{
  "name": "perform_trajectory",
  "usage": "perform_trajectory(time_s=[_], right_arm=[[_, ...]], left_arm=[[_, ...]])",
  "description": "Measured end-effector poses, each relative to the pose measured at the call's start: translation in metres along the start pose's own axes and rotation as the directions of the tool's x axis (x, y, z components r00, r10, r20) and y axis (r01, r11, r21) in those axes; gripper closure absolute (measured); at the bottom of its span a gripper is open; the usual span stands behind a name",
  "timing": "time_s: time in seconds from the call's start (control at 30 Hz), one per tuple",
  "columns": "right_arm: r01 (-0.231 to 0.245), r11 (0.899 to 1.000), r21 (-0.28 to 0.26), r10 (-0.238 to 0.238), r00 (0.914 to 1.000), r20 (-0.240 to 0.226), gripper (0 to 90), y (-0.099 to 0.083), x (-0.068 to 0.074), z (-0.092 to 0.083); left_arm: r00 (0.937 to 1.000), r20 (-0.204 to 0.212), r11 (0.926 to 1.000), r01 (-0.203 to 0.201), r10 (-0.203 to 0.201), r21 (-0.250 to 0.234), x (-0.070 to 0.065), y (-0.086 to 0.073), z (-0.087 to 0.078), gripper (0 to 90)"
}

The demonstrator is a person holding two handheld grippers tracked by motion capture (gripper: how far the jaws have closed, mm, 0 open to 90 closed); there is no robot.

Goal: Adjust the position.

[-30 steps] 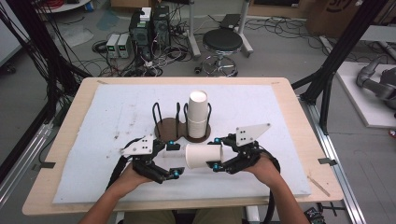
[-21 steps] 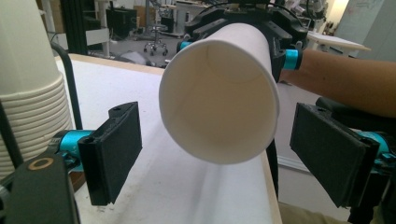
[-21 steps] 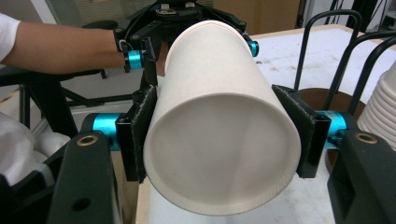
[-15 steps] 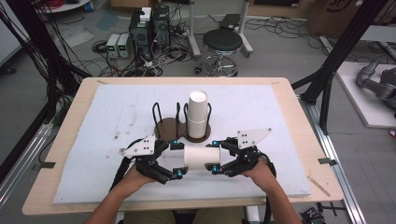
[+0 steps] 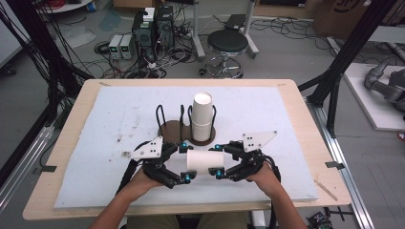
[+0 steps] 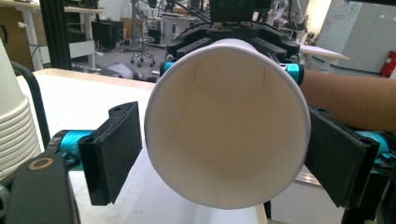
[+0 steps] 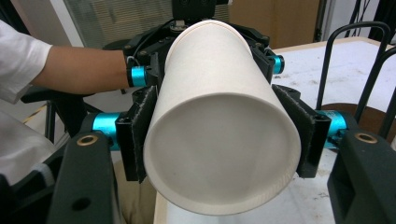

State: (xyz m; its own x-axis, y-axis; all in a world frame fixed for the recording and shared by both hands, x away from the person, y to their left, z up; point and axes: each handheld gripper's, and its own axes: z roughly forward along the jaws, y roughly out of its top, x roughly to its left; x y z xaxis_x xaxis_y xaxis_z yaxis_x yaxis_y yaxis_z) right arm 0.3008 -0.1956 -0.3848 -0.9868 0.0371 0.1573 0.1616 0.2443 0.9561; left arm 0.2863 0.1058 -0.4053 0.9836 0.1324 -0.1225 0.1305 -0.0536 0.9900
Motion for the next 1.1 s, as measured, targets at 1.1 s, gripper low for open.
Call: perform_trajectory(time_s=[1.1], right_arm=[[-0.023, 0.999, 0.047, 0.022, 0.9995, 0.023, 27.1, 0.0013, 0.0025, 0.0049]], left_arm=[[0.9997, 0.005, 0.9984, -0.025, 0.025, 0.05, 0.0, 0.0039, -0.0014, 31.9]])
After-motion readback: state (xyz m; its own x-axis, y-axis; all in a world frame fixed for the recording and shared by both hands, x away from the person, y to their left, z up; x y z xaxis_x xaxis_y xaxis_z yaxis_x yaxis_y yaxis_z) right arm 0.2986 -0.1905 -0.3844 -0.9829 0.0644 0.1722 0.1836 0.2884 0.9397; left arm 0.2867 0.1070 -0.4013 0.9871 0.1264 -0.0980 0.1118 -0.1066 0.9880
